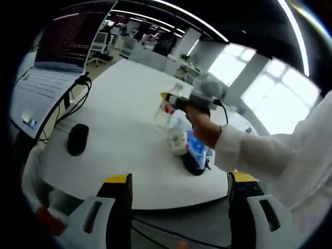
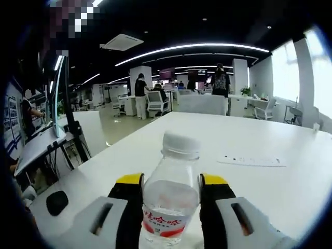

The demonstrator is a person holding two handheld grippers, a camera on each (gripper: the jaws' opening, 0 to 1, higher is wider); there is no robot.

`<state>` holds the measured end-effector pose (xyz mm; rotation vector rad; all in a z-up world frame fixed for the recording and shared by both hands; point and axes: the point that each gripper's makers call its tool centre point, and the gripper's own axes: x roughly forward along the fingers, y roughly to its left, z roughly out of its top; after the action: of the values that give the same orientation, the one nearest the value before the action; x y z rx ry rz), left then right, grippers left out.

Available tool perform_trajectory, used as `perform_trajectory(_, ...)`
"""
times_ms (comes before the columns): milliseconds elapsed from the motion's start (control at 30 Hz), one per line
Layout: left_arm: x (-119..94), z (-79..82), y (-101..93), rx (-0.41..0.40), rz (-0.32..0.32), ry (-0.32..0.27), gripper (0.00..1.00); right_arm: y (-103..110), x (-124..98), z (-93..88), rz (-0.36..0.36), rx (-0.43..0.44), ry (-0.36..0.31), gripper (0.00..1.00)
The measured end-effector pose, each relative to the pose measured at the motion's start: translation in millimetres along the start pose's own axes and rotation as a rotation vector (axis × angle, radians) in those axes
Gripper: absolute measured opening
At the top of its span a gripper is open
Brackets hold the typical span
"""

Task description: Arrange the tabletop items into an orderly group along one side of the table until the central work area is clear of visible clutter.

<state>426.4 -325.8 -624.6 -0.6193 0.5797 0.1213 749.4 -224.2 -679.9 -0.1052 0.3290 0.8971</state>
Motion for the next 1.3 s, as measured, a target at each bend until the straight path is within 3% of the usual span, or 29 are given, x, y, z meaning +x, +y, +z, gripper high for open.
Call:
perform_trajectory(133,3.5,-3.4,-1.0,-0.006,-0.009,0.020,0.72,-1.3,6.6,-6.3,-0.021,0.012,0.010,0.38)
perform_trajectory(267,6.4,-4.5,-1.7,-0.014,-0.014,0.029,0.72,4.4,10.3,-12.2,-0.005,-0.030,0.016,0.39)
perform_trajectory(900,-1.0,-13.2,-11.6,-0.020,-0.020,0.013,0.72,22.4,-7.8,-18.2,0.012,-0.161,0.017,0.39)
perform_trajectory(1300,-6.3,-15.2,-10.1,-0.015,-0.005,-0.001,0.72,23.9,-16.2,-21.5,-0.025,-0.180,0.033,0.39)
